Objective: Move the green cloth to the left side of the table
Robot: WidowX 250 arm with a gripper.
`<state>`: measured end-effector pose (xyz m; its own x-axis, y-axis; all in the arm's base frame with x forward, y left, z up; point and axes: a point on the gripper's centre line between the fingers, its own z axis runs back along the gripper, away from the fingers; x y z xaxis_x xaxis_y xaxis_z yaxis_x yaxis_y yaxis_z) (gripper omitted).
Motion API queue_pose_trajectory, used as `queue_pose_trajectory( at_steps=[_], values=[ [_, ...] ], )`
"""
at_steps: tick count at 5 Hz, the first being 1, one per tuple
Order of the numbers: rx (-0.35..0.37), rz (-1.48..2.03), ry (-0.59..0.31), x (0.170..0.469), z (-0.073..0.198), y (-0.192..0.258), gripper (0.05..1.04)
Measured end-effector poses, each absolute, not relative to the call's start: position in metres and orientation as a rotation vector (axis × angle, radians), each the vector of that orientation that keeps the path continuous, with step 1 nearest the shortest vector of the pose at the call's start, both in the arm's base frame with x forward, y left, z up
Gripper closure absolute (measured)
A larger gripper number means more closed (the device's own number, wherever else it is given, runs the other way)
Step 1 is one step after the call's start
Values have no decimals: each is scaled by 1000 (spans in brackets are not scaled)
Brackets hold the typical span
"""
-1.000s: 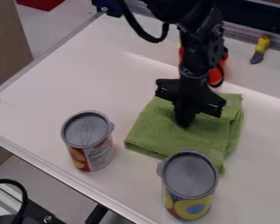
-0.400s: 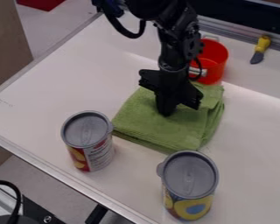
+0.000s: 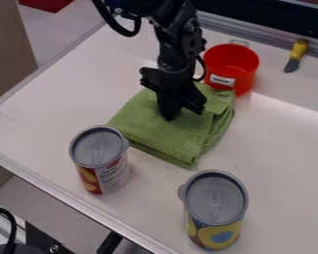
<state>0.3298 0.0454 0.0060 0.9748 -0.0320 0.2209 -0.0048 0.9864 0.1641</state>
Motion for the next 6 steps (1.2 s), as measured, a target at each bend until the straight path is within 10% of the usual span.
queue_pose_trajectory(
  at_steps=[6],
  values=[
    [276, 126, -302, 339, 7, 162, 1031]
  ],
)
